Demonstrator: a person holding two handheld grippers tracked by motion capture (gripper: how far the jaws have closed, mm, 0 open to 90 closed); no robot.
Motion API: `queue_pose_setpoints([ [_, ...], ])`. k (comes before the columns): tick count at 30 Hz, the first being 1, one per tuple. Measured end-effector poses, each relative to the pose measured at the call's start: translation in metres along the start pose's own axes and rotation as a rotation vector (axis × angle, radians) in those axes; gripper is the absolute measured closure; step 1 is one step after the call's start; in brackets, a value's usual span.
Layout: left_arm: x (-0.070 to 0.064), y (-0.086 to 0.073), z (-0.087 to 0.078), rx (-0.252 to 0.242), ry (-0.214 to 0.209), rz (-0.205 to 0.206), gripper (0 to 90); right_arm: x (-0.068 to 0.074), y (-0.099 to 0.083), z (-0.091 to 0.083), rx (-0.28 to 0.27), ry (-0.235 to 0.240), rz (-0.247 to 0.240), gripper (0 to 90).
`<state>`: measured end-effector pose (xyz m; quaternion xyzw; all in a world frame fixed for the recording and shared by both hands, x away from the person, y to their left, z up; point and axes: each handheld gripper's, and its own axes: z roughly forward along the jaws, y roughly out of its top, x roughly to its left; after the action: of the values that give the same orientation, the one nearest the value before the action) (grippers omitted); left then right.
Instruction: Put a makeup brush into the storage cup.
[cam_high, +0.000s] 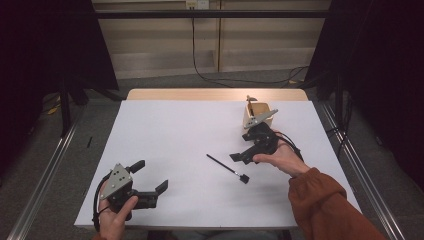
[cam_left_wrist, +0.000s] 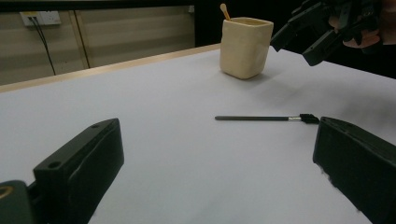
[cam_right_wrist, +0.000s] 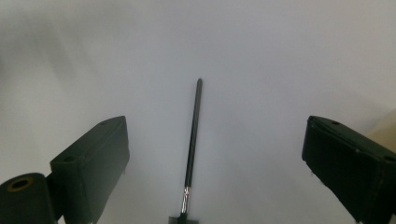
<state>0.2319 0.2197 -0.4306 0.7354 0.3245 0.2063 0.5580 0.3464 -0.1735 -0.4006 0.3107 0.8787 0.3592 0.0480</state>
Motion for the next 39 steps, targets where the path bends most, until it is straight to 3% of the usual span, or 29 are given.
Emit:
queue_pose_setpoints([
  [7,0.000,0.000,0.000,0.001,-0.002,0.001,1.8,-0.001,0.001,0.008,0.119,0.037,0.000,17.4],
  [14,0.000,0.000,0.000,0.000,-0.001,0.002,1.9,0.003,0.002,0.023,0.270,0.066,-0.063,18.3],
  [21,0.000,0.000,0.000,0.001,-0.001,0.003,1.9,0.005,0.004,0.035,0.405,0.049,-0.084,25.0],
  [28,0.000,0.000,0.001,-0.001,-0.008,0.000,1.9,0.002,0.007,0.041,0.473,0.051,-0.093,44.4],
  [39,0.001,0.000,0.001,0.002,0.000,-0.005,1.8,0.006,0.013,0.054,0.551,0.057,-0.112,56.2],
])
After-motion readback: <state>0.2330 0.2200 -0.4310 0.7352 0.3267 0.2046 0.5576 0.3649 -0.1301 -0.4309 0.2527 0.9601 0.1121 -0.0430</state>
